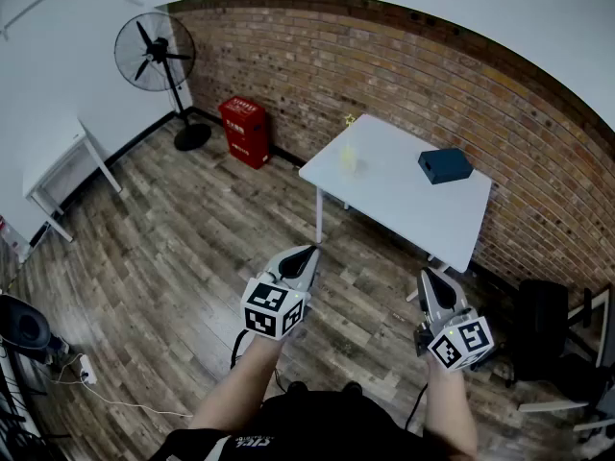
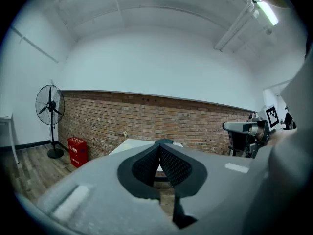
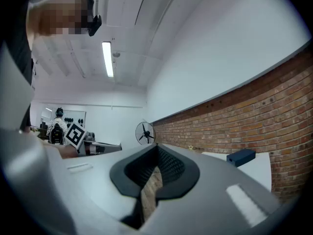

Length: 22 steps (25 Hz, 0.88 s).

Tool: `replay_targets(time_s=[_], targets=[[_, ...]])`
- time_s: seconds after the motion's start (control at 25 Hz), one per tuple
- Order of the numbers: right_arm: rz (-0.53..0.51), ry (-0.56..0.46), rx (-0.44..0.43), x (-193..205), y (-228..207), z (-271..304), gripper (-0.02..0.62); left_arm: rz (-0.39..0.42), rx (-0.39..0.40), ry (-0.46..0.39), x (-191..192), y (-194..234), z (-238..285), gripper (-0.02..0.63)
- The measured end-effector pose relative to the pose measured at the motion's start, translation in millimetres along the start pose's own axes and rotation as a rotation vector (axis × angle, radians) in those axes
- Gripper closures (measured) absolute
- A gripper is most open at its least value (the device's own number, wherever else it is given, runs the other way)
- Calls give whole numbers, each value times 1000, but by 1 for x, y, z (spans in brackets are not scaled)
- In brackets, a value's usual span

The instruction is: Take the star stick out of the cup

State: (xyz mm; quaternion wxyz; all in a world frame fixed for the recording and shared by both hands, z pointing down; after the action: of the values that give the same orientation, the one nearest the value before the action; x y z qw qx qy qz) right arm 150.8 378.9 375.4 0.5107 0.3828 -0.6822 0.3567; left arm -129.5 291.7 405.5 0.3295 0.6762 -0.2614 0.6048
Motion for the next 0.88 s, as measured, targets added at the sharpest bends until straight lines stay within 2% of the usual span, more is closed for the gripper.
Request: replay_targets(time_s=[0.24, 0.48, 0.64, 0.88], targets=[[25, 57, -40, 21, -2, -5, 597, 6, -37, 89, 29, 2, -5, 600], [60, 44, -50, 25, -5, -11, 597, 11, -44, 78, 27, -10, 1, 600], [103, 32, -14, 23, -18, -27, 597, 4, -52, 63, 22, -16, 5, 600], [230, 41, 3, 29, -33, -58, 595, -24, -55, 88, 34, -28, 6, 600]])
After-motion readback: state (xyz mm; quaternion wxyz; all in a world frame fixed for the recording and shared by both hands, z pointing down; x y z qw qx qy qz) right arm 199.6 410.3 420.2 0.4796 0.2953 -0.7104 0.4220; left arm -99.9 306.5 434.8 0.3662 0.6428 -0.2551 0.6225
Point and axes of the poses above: the fingertips, and each gripper's own axes: z forward along the fingers, y to its left, x out of its underside, the point moved 7 cm from there along -z, backward along the fingers, and after that the axes turned 11 degrees about -y, right-handed, at the moved point
